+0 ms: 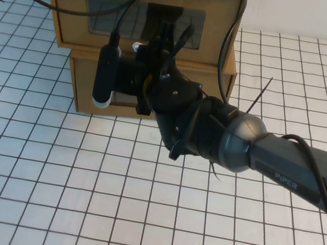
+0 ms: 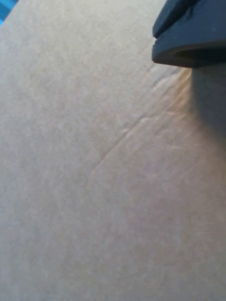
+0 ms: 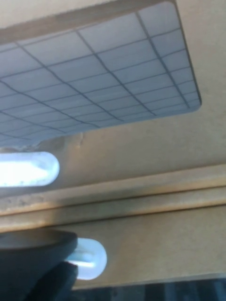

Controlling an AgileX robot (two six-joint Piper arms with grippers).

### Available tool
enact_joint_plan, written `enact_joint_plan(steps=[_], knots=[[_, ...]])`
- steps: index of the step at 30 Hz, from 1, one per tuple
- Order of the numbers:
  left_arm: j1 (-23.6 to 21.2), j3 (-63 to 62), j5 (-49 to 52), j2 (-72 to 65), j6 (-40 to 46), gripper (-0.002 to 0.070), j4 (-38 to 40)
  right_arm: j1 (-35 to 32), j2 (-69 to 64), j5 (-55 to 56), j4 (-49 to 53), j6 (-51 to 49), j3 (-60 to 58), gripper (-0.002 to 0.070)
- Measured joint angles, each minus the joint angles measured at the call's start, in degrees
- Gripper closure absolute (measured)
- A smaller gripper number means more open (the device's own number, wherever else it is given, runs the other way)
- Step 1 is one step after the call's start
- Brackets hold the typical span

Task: Open the shoe box
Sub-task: 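Pull the top drawer of the cardboard box fully open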

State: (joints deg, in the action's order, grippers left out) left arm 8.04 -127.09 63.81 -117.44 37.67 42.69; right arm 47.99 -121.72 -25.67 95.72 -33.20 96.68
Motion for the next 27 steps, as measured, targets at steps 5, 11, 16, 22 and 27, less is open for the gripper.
enact_joint_plan(steps=[5,11,16,22,27], knots=[[0.0,0.0,0.6,0.0,-0.2,0.0677,0.3,1.0,0.0,-2.9,-0.6,0.1,0.0,0.0666],[0.0,0.0,1.8,0.0,-1.1,0.0677,0.7,2.4,0.8,-5.5,-4.1,1.5,-0.6,0.0670],[0.0,0.0,2.9,0.0,-1.6,0.0677,1.0,3.2,4.4,-5.1,-4.5,1.5,-5.7,0.0672],[0.0,0.0,3.1,0.0,-2.2,0.0677,1.2,5.1,10.8,-3.9,-4.5,0.6,-14.9,0.0673],[0.1,0.0,3.9,0.0,-2.8,0.0677,1.5,6.8,16.5,-3.2,-4.5,-0.8,-22.5,0.0673]])
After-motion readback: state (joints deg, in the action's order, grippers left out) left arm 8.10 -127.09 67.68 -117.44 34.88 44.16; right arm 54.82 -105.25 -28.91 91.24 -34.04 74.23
